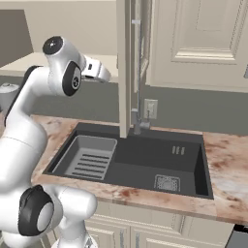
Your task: Take 2 condiments from the cabinet and move them on the counter near the stove.Make sure the condiments are lined up with each other, next to each other.
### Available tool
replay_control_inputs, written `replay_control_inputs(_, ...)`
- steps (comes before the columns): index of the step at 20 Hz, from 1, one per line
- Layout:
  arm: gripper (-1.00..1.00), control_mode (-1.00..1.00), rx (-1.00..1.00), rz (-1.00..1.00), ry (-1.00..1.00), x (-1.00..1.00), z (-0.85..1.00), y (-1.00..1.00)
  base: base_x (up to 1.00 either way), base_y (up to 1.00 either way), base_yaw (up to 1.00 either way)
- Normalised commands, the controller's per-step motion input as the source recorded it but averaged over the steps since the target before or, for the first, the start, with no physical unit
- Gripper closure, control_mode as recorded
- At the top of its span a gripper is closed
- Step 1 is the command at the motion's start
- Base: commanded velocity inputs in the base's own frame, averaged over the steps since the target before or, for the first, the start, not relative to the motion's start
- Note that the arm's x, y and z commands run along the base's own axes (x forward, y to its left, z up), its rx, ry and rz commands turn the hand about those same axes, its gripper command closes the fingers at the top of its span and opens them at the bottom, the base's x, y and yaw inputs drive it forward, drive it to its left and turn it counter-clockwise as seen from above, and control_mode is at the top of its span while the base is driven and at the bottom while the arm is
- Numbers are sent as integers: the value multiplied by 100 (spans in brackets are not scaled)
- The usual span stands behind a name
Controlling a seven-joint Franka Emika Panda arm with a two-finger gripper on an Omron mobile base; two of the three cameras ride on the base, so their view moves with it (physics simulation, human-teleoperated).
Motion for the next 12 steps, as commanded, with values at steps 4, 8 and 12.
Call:
replay_control_inputs(4, -100, -100, 0, 0, -7, 29, 0, -13, 0, 0, 0)
replay_control_inputs(8, -100, -100, 0, 0, -2, 31, 0, -10, 0, 0, 0)
replay_control_inputs(12, -100, -100, 0, 0, 0, 27, 0, -18, 0, 0, 0)
